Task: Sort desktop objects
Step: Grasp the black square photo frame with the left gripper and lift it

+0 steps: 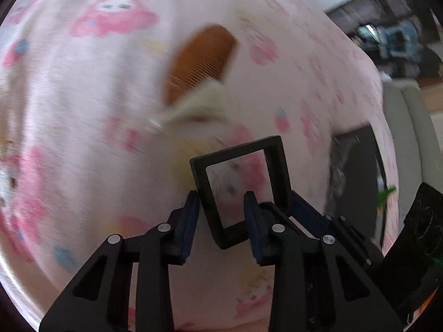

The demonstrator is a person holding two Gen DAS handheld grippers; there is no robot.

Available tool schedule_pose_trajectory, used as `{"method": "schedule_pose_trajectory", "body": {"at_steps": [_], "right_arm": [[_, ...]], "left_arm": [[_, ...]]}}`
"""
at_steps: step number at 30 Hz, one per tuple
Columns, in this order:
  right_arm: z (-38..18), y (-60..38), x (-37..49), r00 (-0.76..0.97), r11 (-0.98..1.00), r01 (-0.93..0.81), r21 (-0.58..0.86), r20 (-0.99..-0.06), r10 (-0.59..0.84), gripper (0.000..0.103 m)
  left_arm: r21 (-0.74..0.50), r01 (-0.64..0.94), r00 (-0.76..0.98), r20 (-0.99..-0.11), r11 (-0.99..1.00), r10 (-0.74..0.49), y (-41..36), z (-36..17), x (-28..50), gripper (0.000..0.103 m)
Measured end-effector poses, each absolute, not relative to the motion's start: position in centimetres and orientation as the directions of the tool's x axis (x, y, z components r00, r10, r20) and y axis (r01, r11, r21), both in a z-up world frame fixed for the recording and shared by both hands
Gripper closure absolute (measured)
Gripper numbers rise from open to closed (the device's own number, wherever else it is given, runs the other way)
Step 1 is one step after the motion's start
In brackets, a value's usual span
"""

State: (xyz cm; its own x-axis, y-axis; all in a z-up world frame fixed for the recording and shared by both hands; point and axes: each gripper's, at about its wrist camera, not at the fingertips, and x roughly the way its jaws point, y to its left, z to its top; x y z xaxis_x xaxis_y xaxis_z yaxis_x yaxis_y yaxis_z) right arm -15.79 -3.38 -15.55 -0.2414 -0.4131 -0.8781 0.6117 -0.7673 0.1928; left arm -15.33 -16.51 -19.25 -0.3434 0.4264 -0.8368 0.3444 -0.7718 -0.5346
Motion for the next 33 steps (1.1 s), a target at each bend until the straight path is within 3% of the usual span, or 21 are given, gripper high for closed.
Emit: {"method": "schedule_pose_trajectory", "body": {"at_steps": [9, 20, 30, 33], "right_arm": [[-15.4, 3.5, -13.2, -0.192, -0.793, 0.579, 0.187, -0.915, -0.356, 0.074], [-17.1, 4.9, -14.5, -0.236, -0.848, 0.497, 0.185, -0.911, -0.338, 0.074], [-18.0, 4.4, -16.3, -0.212, -0.838, 0.512, 0.188, -0.918, -0.336, 0.074], [-17.8, 4.1, -15.7, -0.206, -0.823, 0.534, 0.197, -0.913, -0.353, 0.084]], "left_arm": [[-0.525, 0.16, -0.231, -0.844, -0.836, 0.485, -10.2, -18.4, -15.1, 0.071], [-0.415, 0.208, -0.254, -0.897, -0.886, 0.361, -9.1, -19.3, -14.4, 0.071], [-0.398, 0.17, -0.288, -0.895, -0.901, 0.341, -8.3, -19.8, -15.5, 0.07], [-0.405, 0.155, -0.283, -0.892, -0.901, 0.352, -7.8, -19.9, -15.6, 0.07]]}}
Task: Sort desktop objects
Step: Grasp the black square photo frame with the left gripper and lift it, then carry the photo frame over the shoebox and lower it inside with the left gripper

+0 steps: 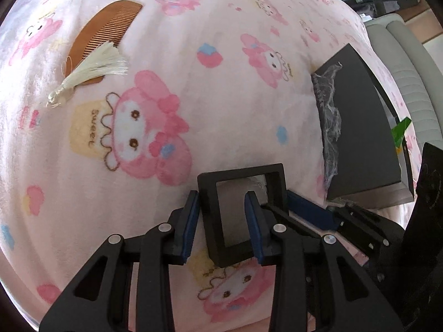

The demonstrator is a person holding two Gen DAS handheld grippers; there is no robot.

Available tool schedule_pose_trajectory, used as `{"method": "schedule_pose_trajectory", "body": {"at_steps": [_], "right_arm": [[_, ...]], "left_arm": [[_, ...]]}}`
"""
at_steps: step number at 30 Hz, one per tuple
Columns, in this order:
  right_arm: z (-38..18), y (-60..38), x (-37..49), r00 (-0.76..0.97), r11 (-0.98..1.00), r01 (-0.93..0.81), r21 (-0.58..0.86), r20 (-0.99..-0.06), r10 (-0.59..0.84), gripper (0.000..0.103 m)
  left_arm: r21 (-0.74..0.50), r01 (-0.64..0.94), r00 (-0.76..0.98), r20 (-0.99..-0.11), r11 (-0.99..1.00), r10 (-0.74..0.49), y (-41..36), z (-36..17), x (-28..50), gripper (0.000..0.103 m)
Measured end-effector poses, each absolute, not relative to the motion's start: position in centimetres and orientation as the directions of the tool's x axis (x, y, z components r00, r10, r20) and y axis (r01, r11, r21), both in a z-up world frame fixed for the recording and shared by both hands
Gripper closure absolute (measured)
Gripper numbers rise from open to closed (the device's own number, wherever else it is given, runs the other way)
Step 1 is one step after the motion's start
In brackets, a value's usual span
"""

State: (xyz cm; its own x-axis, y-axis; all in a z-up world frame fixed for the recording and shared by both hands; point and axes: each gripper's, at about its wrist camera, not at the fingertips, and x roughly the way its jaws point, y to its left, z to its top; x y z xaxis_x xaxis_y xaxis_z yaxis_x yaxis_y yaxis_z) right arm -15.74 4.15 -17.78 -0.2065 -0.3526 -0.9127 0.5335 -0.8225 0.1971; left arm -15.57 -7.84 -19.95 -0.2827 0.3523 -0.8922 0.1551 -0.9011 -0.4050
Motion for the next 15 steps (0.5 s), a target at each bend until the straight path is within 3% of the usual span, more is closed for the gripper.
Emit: {"method": "schedule_pose_trajectory", "body": {"at_steps": [15], "right_arm": [[-10.0, 10.1, -14.1, -0.344, -0.847, 0.501, 0.176, -0.858, -0.382, 0.087]], "left_arm": [[-0.509, -0.067, -0.414, -0.769, -0.858, 0.488, -3.7, -13.1, -13.2, 0.071]]}}
